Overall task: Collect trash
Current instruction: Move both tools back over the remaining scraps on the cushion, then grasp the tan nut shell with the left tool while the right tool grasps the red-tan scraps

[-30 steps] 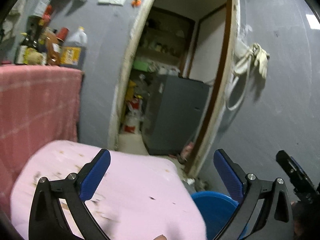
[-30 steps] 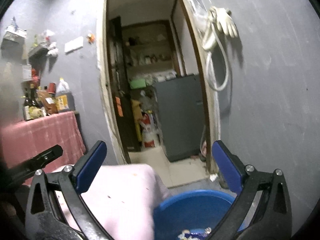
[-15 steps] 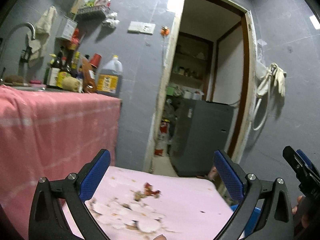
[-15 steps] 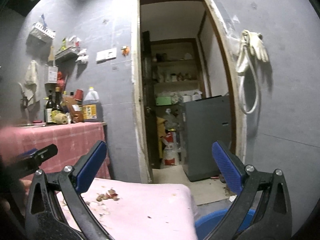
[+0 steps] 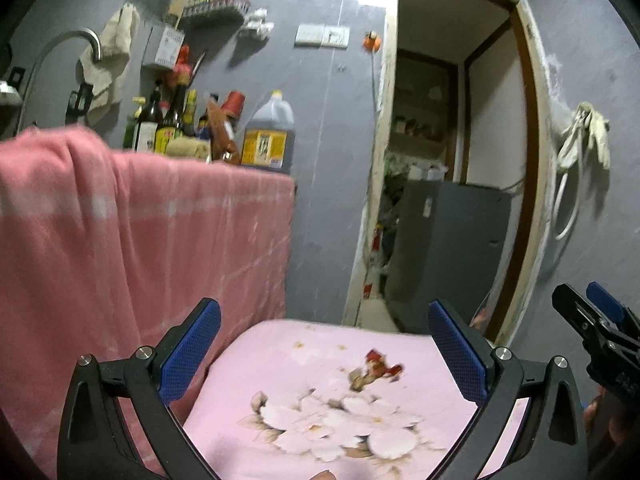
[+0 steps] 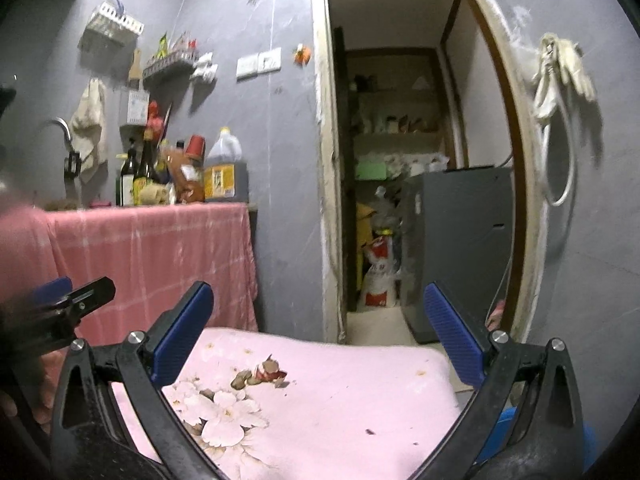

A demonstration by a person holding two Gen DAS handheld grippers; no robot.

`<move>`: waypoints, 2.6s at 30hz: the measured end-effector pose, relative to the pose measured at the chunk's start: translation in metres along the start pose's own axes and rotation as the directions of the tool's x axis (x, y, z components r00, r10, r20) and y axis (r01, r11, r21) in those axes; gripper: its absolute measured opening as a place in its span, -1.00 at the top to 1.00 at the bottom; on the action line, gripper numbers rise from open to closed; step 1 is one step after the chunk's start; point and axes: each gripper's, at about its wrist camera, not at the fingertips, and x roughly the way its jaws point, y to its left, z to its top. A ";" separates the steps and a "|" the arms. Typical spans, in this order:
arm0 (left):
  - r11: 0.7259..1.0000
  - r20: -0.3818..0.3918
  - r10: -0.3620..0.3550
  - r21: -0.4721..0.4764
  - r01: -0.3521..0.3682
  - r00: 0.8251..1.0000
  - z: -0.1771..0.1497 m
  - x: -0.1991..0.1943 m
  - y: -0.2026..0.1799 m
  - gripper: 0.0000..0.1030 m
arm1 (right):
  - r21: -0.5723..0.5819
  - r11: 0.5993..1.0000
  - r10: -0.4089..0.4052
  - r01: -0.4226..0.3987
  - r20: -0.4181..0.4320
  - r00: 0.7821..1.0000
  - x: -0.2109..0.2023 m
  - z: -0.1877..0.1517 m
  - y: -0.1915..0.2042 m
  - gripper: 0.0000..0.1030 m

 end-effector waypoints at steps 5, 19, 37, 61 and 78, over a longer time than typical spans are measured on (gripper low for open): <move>1.000 -0.089 0.011 0.011 -0.010 0.996 -0.019 0.033 0.008 -0.97 | 0.016 0.999 0.039 -0.038 -0.098 0.994 0.039 -0.018 -0.003 -1.00; 0.998 -0.360 -0.020 0.043 0.037 0.933 -0.056 0.118 0.010 -0.94 | 0.050 0.993 0.115 -0.104 -0.369 0.922 0.115 -0.059 -0.012 -0.56; 0.979 -0.575 -0.178 -0.021 0.203 0.799 -0.071 0.170 -0.012 0.45 | 0.178 0.956 0.294 -0.235 -0.604 0.741 0.191 -0.087 -0.004 0.34; 0.969 -0.588 -0.213 -0.025 0.246 0.780 -0.069 0.179 -0.023 0.81 | 0.201 0.951 0.309 -0.235 -0.617 0.724 0.186 -0.088 -0.008 0.96; 0.962 -0.409 -0.273 -0.113 0.249 0.871 -0.040 0.114 -0.041 0.81 | 0.278 0.951 0.252 -0.136 -0.443 0.860 0.093 -0.060 -0.053 0.97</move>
